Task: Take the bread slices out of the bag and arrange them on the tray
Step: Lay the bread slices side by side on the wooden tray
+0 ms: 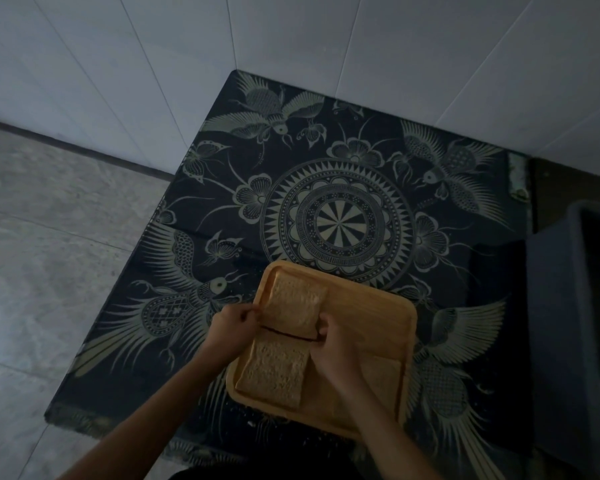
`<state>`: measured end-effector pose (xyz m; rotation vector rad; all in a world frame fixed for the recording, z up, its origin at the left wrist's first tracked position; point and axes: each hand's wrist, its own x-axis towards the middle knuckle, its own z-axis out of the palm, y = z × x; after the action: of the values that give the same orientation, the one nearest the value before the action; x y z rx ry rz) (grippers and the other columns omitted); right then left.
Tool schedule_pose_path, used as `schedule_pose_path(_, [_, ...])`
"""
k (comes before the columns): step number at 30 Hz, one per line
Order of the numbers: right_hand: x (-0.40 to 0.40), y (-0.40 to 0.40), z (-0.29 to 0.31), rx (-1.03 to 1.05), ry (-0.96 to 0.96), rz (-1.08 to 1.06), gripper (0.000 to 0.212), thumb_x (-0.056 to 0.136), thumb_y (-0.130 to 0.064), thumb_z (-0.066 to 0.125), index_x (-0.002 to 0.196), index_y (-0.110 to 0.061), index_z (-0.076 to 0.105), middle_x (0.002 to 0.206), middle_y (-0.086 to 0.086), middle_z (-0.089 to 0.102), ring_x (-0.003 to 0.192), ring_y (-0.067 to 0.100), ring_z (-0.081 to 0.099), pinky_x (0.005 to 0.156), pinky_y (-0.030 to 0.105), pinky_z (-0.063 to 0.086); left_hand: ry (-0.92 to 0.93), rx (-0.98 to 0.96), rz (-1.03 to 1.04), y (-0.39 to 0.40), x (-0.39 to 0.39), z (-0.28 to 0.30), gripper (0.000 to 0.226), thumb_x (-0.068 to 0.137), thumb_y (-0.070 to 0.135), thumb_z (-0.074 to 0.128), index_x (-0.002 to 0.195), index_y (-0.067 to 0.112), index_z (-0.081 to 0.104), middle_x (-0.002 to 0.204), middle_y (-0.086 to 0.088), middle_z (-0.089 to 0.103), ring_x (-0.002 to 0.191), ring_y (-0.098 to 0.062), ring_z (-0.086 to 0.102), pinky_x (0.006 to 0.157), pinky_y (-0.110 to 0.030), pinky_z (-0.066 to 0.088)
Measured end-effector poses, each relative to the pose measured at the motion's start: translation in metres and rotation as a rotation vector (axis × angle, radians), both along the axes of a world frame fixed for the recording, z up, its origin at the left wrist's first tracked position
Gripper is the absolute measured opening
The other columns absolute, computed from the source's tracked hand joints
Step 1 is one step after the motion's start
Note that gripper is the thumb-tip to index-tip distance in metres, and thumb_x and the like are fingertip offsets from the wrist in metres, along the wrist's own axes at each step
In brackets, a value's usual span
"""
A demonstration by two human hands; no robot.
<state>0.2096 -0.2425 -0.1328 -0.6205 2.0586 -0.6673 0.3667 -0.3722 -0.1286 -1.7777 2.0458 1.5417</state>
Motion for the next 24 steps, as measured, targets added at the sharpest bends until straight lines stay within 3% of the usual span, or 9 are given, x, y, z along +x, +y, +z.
schedule_pose_path(2, [0.000,0.002,-0.001,0.003,-0.008,-0.015,0.049,0.091,-0.023,0.074,0.136,-0.025,0.054,0.090,-0.025,0.055,0.077,-0.009,0.056,0.059,0.010,0.041,0.029,0.039,0.031,-0.001,0.002,0.001,0.027,0.100,0.022,0.052,0.109,0.027,0.077,0.062,0.001,0.070,0.044,-0.001,0.052,0.043,-0.015,0.040])
schedule_pose_path(6, [0.000,0.006,-0.003,-0.001,0.012,-0.025,0.044,0.093,-0.014,0.071,0.135,-0.022,0.058,0.095,-0.019,0.064,0.081,-0.003,0.064,0.063,0.010,0.048,0.090,0.072,0.015,-0.002,0.006,0.003,0.033,0.100,0.022,0.052,0.085,0.042,0.074,0.086,-0.014,0.078,0.071,-0.036,0.071,0.063,-0.031,0.049])
schedule_pose_path(7, [0.001,0.006,-0.002,-0.002,0.017,-0.025,0.045,0.093,-0.012,0.071,0.135,-0.021,0.058,0.096,-0.019,0.063,0.081,-0.003,0.064,0.063,0.010,0.048,0.090,0.077,0.016,-0.002,0.007,0.003,0.031,0.100,0.023,0.052,0.091,0.040,0.076,0.084,-0.014,0.078,0.068,-0.036,0.070,0.063,-0.032,0.049])
schedule_pose_path(10, [0.003,0.006,-0.001,-0.011,0.010,-0.026,0.046,0.092,-0.011,0.072,0.135,-0.021,0.058,0.096,-0.020,0.061,0.082,-0.003,0.063,0.065,0.011,0.048,0.051,0.067,0.005,-0.001,0.008,0.000,0.030,0.101,0.027,0.051,0.119,0.025,0.075,0.069,-0.008,0.074,0.053,-0.014,0.057,0.053,-0.026,0.044])
schedule_pose_path(13, [0.003,0.007,-0.001,-0.010,0.015,-0.024,0.045,0.092,-0.010,0.072,0.134,-0.020,0.058,0.096,-0.021,0.060,0.083,-0.003,0.063,0.066,0.011,0.048,0.029,0.053,-0.029,0.002,0.008,0.003,0.034,0.102,0.026,0.049,0.128,0.023,0.071,0.065,0.001,0.070,0.050,-0.007,0.052,0.046,-0.020,0.039])
schedule_pose_path(17, [0.005,0.008,-0.002,-0.010,0.029,-0.017,0.048,0.092,-0.006,0.071,0.136,-0.019,0.057,0.102,-0.018,0.062,0.087,0.001,0.065,0.077,0.022,0.057,0.034,0.050,-0.050,0.005,0.009,0.008,0.036,0.101,0.027,0.049,0.133,0.022,0.066,0.080,-0.002,0.076,0.057,-0.013,0.060,0.052,-0.023,0.044])
schedule_pose_path(20, [0.007,0.008,-0.003,-0.014,0.028,-0.023,0.050,0.092,-0.007,0.071,0.137,-0.021,0.055,0.107,-0.017,0.062,0.089,0.004,0.066,0.084,0.034,0.062,0.030,0.045,-0.049,0.008,0.011,0.010,0.038,0.100,0.028,0.052,0.136,0.022,0.063,0.098,0.004,0.076,0.078,-0.021,0.074,0.064,-0.030,0.055])
schedule_pose_path(24, [0.008,0.009,-0.005,-0.034,0.022,-0.050,0.049,0.092,-0.009,0.071,0.137,-0.021,0.055,0.115,-0.008,0.065,0.092,0.009,0.068,0.084,0.041,0.062,0.039,0.054,-0.040,0.008,0.012,0.005,0.042,0.099,0.030,0.056,0.140,0.021,0.061,0.126,0.000,0.072,0.087,-0.003,0.067,0.066,-0.016,0.049])
